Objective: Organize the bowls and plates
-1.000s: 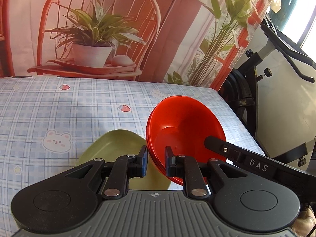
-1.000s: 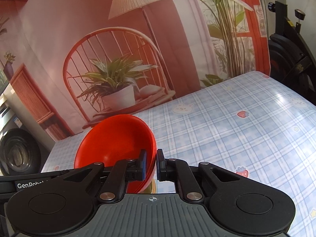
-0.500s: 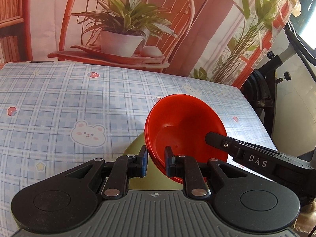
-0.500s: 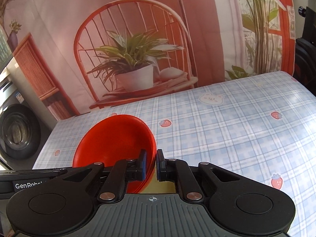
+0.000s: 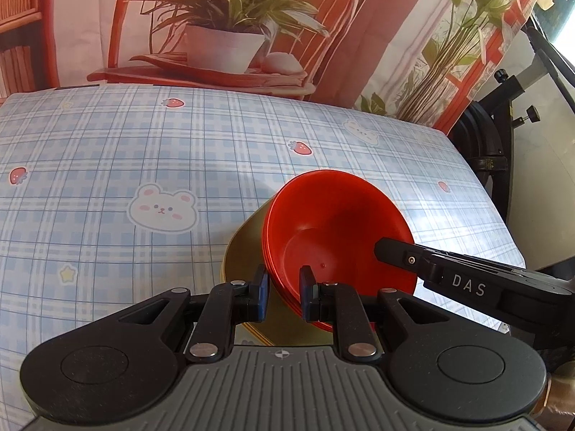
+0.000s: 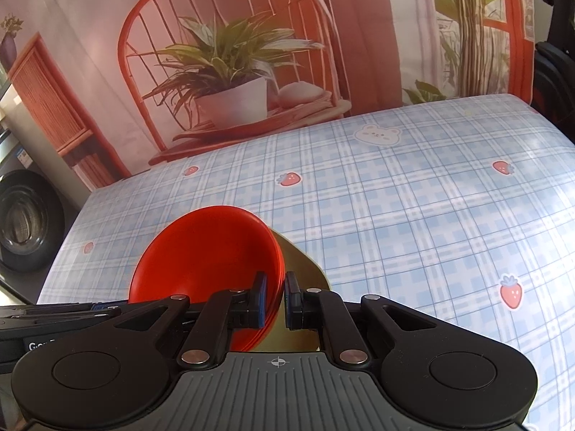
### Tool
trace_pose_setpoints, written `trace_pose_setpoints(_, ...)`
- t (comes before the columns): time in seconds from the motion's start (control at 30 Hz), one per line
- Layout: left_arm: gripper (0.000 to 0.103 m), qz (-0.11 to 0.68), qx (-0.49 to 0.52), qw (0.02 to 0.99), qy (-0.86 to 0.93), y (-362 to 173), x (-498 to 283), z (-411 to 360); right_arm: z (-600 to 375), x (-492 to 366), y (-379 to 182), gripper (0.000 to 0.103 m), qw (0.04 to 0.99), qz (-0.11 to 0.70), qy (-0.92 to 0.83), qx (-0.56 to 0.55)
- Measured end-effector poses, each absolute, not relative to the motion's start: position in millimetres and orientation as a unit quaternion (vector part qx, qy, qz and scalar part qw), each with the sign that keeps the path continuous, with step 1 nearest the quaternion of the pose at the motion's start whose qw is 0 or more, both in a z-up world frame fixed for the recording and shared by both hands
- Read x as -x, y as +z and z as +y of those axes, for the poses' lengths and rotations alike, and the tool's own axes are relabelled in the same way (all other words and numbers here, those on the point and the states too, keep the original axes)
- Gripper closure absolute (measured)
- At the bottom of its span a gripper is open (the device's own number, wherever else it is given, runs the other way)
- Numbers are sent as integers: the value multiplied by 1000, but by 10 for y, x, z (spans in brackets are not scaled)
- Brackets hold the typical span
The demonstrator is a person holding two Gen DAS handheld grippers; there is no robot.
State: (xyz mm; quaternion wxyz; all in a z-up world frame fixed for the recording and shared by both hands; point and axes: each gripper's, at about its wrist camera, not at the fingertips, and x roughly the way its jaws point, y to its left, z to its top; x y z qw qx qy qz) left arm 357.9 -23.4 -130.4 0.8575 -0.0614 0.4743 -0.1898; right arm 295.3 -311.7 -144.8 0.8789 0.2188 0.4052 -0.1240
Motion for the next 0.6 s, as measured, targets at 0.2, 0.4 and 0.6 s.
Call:
trace_pose_setpoints(0.2, 85, 480, 57, 855, -187, -1344, -3551, -221, -3101, -2942, -1482, 95, 876, 412, -122, -220)
trace_pose_setpoints(0.4, 85, 477, 59, 857, -185, -1340, -3538, -229, -3100, -2937, -1490, 95, 874, 415, -121, -222)
trace_pose_setpoints(0.6, 84, 473, 50, 861, -178, -1328, -3519, -274, -3105, -2938, -1498, 94, 873, 416, -122, -224)
